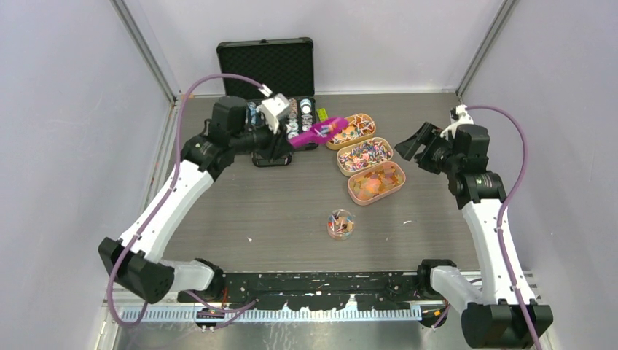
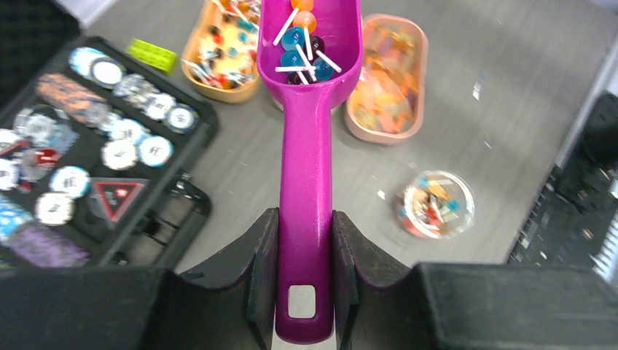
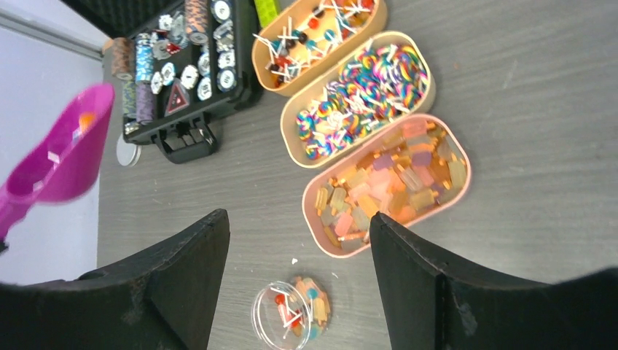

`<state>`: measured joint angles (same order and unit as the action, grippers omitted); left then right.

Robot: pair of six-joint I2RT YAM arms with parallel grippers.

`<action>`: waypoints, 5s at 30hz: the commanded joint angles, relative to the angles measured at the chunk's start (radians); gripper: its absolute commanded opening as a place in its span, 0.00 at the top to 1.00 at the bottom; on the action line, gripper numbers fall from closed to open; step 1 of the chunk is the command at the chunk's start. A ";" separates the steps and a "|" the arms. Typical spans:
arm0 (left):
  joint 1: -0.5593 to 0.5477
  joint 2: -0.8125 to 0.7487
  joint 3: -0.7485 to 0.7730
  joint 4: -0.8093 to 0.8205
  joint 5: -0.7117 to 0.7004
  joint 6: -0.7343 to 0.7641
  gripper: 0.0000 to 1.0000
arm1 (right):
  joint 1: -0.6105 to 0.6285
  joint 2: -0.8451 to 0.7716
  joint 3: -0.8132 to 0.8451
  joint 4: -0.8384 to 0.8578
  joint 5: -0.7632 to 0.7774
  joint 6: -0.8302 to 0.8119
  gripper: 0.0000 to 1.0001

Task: Pack the candies
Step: Place the fake candies in the packing bottle, then place the spatula at the center of the board.

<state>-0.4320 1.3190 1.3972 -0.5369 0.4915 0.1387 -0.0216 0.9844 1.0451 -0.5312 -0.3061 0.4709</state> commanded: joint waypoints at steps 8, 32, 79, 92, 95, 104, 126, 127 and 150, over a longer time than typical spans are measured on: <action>-0.222 -0.196 -0.098 -0.316 -0.102 -0.010 1.00 | -0.001 -0.157 -0.088 -0.138 0.067 0.067 0.25; -0.331 -0.270 -0.160 -0.519 -0.097 -0.050 1.00 | -0.002 -0.223 -0.046 -0.168 0.065 0.020 0.25; -0.433 0.060 0.132 -0.808 -0.170 0.107 1.00 | -0.002 -0.231 -0.067 -0.166 0.062 -0.013 0.16; -0.432 -0.258 -0.204 -0.442 -0.198 0.370 1.00 | -0.002 -0.232 -0.088 -0.141 0.042 0.001 0.16; -0.432 -0.257 -0.236 -0.436 -0.233 0.408 1.00 | -0.002 -0.239 -0.097 -0.136 0.029 0.001 0.16; -0.341 -0.303 -0.351 -0.214 -0.323 0.410 1.00 | -0.001 -0.265 -0.132 -0.104 0.008 0.020 0.16; -0.069 0.056 -0.531 0.284 -0.145 0.395 0.78 | -0.001 -0.308 -0.121 -0.105 -0.068 0.072 0.16; -0.062 0.071 -0.530 0.275 -0.147 0.398 0.73 | -0.002 -0.308 -0.123 -0.101 -0.067 0.072 0.16; -0.006 0.074 -0.382 0.265 -0.445 0.176 0.00 | -0.001 -0.311 -0.139 -0.144 -0.020 0.042 0.15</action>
<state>-0.4427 1.4590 0.9142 -0.2867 0.2256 0.4343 -0.0216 0.6933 0.9031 -0.6659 -0.3573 0.5289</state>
